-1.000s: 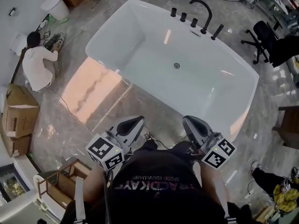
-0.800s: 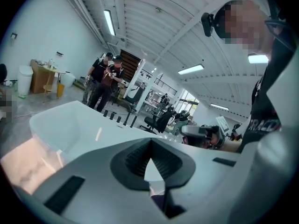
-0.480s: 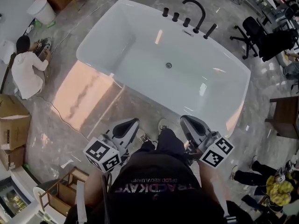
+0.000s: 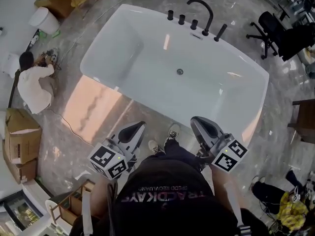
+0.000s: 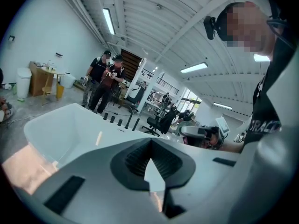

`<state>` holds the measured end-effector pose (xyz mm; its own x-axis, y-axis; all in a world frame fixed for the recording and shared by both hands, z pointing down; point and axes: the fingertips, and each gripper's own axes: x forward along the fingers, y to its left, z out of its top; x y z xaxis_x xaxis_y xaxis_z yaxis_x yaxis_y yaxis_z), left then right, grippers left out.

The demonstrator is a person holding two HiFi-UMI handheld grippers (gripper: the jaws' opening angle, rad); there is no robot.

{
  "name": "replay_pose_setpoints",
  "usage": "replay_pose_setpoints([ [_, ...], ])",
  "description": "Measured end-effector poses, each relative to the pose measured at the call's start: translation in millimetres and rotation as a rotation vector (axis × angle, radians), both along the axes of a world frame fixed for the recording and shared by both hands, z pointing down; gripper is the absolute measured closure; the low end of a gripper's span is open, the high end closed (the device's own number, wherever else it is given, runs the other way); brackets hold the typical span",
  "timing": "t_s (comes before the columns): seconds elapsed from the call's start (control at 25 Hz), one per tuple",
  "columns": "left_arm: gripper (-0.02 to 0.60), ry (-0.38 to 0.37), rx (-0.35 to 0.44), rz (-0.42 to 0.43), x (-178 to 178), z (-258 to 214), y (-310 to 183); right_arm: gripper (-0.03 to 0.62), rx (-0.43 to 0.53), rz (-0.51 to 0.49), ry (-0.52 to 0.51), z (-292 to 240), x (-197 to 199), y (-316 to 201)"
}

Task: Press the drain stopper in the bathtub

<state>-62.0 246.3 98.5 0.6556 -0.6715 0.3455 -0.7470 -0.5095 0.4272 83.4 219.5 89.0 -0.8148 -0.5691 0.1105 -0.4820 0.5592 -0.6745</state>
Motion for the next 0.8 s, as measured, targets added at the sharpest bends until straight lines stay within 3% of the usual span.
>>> replay_pose_setpoints([
  [0.36,0.572,-0.020,0.040,0.048,45,-13,-60,0.577,0.020,0.021,-0.057,-5,37,-42],
  [0.8,0.572,-0.059,0.038,0.148,23,-7,-101,0.578,-0.006,0.149,-0.060,15,35,-70],
])
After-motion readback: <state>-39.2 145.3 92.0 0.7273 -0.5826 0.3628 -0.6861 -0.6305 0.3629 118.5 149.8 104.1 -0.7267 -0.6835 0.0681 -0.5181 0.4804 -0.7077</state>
